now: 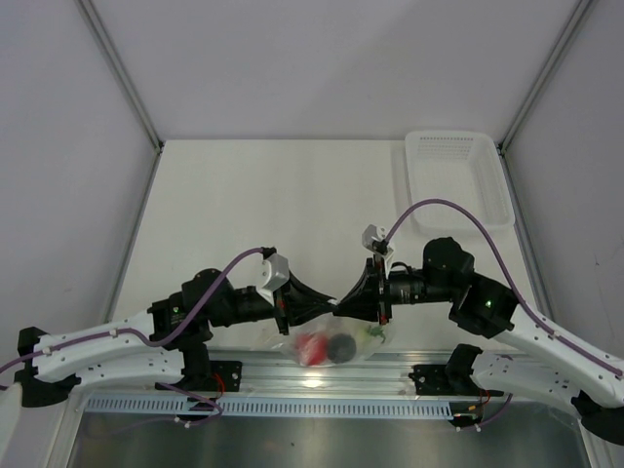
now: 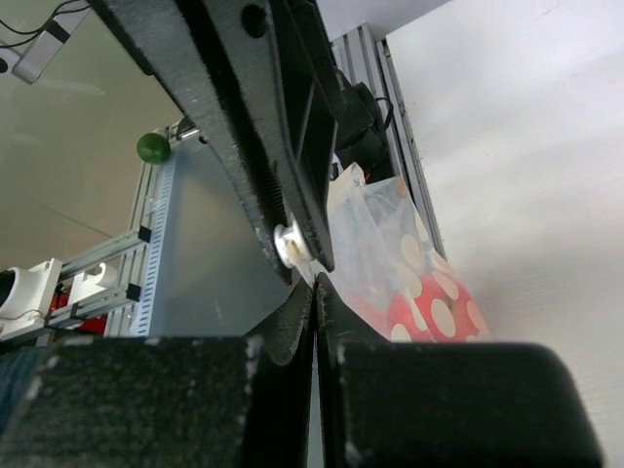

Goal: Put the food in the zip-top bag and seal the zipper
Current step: Zip the zipper food storage bag at the center of the board.

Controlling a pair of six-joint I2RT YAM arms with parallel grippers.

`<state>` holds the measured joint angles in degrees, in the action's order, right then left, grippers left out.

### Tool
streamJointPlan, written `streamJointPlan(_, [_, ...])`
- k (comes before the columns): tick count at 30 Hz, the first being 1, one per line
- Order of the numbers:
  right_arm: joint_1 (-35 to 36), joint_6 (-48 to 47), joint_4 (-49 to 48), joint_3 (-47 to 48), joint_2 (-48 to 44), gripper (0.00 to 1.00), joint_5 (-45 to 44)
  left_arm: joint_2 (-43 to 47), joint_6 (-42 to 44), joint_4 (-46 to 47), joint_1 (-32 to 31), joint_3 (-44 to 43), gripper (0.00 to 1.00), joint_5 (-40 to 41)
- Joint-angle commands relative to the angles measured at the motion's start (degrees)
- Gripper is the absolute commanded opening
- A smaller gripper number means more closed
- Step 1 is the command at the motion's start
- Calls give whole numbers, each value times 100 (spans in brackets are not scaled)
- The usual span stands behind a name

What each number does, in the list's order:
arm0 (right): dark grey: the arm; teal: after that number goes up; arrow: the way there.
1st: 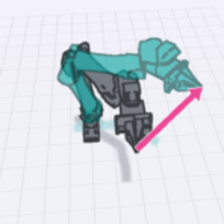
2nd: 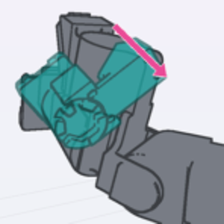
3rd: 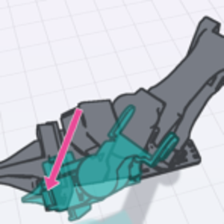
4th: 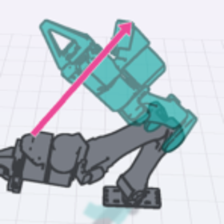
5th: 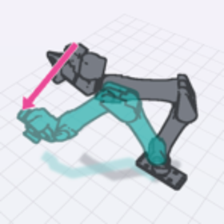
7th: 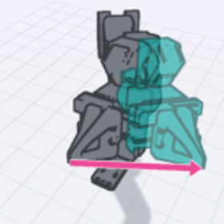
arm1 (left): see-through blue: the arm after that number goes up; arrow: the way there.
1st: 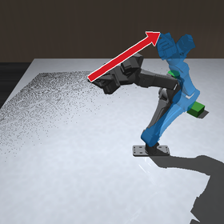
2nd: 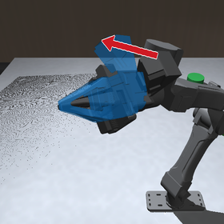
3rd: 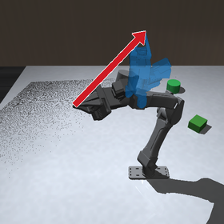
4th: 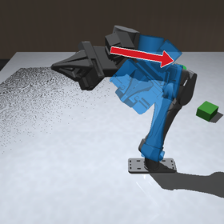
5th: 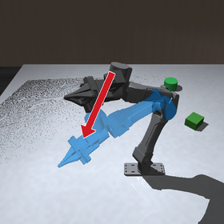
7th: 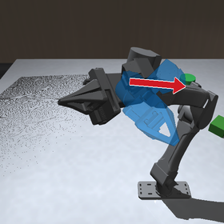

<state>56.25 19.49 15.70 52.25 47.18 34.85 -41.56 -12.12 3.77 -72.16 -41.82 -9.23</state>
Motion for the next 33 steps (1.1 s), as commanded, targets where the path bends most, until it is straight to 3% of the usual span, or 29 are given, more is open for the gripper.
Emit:
streamJointPlan(1, [70, 64, -742, -206, -384, 0, -294, 69, -124, 63, 35, -142, 1, -105])
streamJointPlan(18, [88, 688, -1825, -655, -701, 0, -1051, -36, -546, -236, 211, -159, 1, -588])
streamJointPlan(33, [79, 881, -1728, -681, -947, 0, -1797, 297, -669, -333, 273, 42, 1, -439])
